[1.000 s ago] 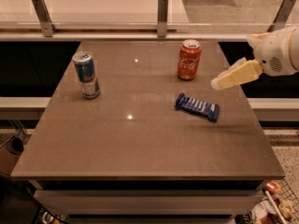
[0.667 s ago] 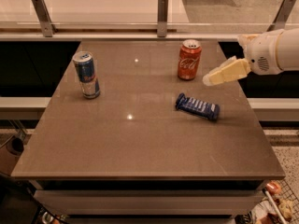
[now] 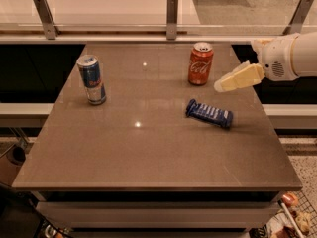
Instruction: Knock coke can over
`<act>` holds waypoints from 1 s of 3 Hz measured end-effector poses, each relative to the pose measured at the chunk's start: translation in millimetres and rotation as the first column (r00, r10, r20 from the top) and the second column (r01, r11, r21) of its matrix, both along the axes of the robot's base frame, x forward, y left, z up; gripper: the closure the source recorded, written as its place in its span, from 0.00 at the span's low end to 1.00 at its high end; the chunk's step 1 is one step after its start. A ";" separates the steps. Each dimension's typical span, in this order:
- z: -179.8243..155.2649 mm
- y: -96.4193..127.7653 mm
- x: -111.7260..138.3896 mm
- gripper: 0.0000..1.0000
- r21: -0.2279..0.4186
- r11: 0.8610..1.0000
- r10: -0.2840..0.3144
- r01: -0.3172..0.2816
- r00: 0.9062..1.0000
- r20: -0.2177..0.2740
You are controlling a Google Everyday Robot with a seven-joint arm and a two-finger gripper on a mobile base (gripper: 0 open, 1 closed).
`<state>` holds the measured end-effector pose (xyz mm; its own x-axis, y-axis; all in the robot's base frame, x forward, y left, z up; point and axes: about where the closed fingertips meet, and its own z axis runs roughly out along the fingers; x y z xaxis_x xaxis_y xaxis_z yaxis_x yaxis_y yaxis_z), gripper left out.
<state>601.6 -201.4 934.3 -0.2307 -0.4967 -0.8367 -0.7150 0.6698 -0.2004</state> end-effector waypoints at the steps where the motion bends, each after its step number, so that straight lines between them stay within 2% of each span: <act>1: -0.1 0.1 0.0 0.00 0.001 1.000 0.000 0.000 1.000 -0.001; 2: -2.1 4.8 20.2 0.00 0.103 0.995 -0.019 0.015 0.999 0.043; 3: -2.0 10.6 49.3 0.00 0.241 0.970 -0.055 0.026 0.992 0.113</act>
Offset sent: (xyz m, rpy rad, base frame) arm 0.0628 0.0044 -0.0044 0.3285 -0.1428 -0.0626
